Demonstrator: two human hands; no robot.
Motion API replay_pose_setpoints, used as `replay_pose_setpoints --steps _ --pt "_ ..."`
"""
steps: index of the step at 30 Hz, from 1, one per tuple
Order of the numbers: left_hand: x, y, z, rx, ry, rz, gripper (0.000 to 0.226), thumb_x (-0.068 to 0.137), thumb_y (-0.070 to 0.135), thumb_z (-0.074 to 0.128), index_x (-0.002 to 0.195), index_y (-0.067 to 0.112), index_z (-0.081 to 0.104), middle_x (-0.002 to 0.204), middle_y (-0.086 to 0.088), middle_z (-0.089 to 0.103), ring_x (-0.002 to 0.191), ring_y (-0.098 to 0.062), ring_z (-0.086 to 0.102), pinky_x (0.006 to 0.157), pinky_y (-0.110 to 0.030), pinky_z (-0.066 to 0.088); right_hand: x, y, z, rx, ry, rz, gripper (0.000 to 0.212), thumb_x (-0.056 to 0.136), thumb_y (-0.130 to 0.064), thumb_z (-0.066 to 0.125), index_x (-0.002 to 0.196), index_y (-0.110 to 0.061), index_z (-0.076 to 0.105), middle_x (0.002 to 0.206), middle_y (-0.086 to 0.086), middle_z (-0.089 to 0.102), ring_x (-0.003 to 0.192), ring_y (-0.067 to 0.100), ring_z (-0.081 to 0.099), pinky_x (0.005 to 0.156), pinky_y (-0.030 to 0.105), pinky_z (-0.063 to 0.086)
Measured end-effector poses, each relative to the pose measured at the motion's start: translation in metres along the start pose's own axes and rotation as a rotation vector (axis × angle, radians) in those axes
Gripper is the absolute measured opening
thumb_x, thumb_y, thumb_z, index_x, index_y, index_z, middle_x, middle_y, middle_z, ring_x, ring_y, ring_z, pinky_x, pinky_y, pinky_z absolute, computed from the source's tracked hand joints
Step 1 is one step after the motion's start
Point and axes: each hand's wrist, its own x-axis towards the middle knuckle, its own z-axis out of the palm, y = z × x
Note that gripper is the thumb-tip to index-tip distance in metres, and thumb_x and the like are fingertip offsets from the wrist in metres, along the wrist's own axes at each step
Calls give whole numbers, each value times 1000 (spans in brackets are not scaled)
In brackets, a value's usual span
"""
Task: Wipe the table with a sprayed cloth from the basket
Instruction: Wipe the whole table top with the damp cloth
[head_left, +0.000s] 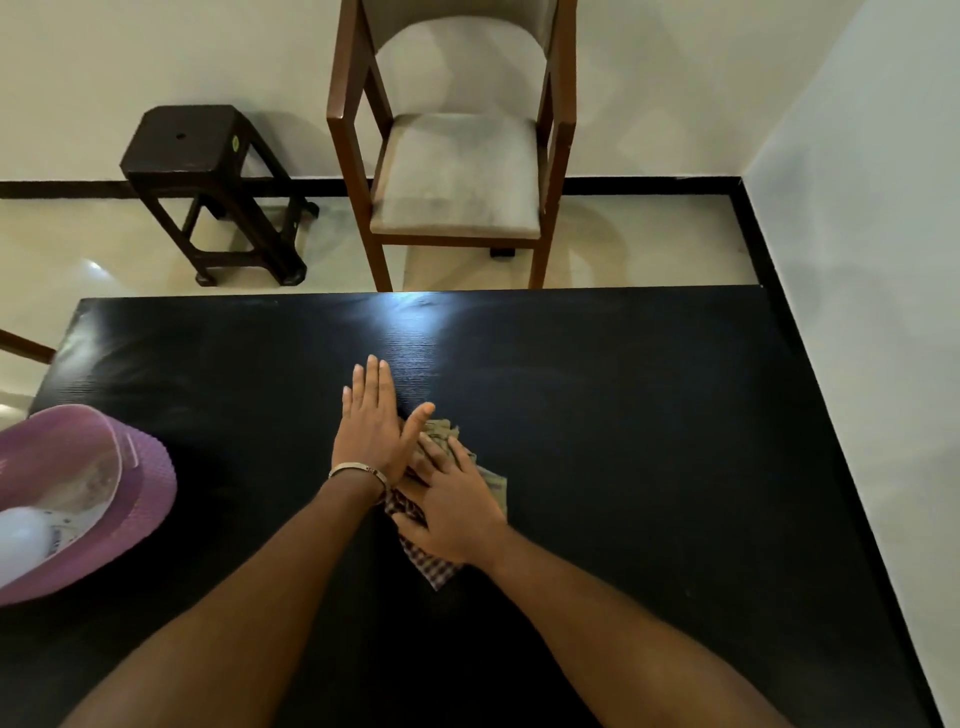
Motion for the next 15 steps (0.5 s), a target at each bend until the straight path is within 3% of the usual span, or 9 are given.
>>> replay_pose_setpoints --steps 9,15 --pt "-79 38 19 37 -25 115 98 80 73 3 153 8 -4 162 -8 -9 149 -23 -12 122 -40 -1 -153 47 -6 18 118 499 65 94 -59 37 155 -38 27 164 -5 22 153 22 14 123 49 8" --pt "-126 65 29 14 -34 179 98 80 73 2 153 9 -6 161 -7 -12 148 -22 -15 120 -38 -4 -265 81 -9 -1 94 865 68 97 -62 31 158 -37 13 166 -1 13 153 23 7 123 51 6"
